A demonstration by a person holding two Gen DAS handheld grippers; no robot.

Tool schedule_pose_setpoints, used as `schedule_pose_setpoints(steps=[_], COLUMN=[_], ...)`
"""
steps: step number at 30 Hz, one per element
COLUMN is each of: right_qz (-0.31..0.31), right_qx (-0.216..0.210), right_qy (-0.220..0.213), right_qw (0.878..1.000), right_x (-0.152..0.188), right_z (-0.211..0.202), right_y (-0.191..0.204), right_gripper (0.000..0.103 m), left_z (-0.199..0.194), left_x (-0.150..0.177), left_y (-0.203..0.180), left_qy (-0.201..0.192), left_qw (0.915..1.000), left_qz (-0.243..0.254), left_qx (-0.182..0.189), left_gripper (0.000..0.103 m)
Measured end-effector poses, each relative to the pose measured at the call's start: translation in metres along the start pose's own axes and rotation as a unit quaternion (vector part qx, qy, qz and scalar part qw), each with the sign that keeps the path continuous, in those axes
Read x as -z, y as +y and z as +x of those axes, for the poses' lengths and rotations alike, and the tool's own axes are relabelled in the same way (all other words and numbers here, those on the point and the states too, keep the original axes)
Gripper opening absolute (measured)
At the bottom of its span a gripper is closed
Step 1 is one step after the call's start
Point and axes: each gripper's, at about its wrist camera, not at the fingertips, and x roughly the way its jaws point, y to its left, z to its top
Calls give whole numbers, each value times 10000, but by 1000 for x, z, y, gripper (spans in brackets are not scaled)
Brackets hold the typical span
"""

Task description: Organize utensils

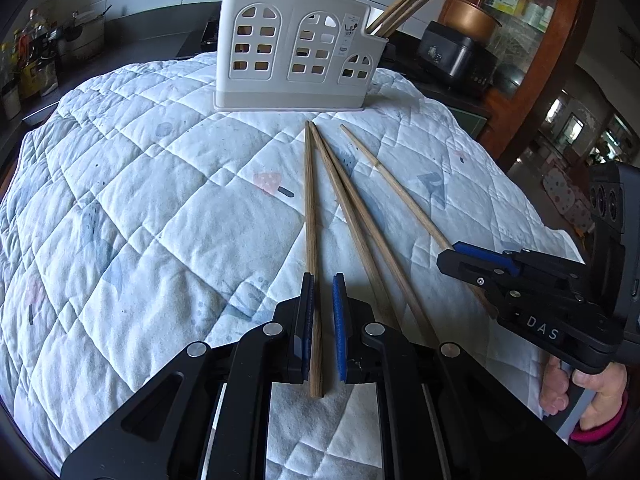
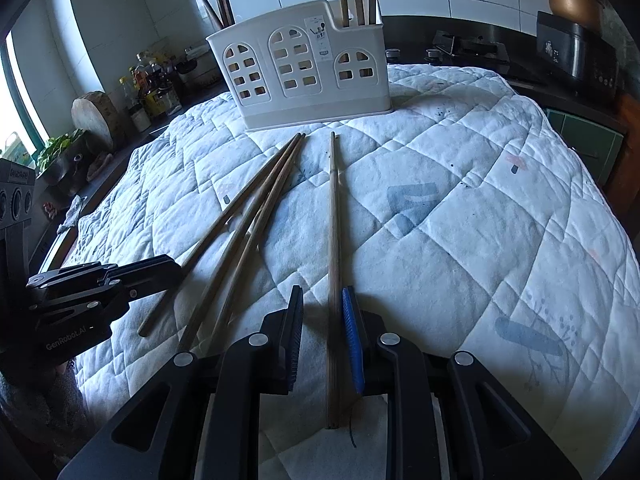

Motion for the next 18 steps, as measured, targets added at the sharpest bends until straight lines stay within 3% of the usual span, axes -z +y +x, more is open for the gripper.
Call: schedule_pose_setpoints(steps=[16,18], right_qz=[-141,-183], right_qx=[92,159], right_qy=[16,15], right_qw=[9999,9997], right_x=[0,0], right_z=[1,1], right_y=[5,6], right_gripper=[21,17], left_z=[12,13], left_x=[-4,-3], left_y=[3,4], left_qy=[139,121], left_qw=[9998,9998], left_qz=[-79,-156], left_qx=[-114,-104], left_gripper=[10,10])
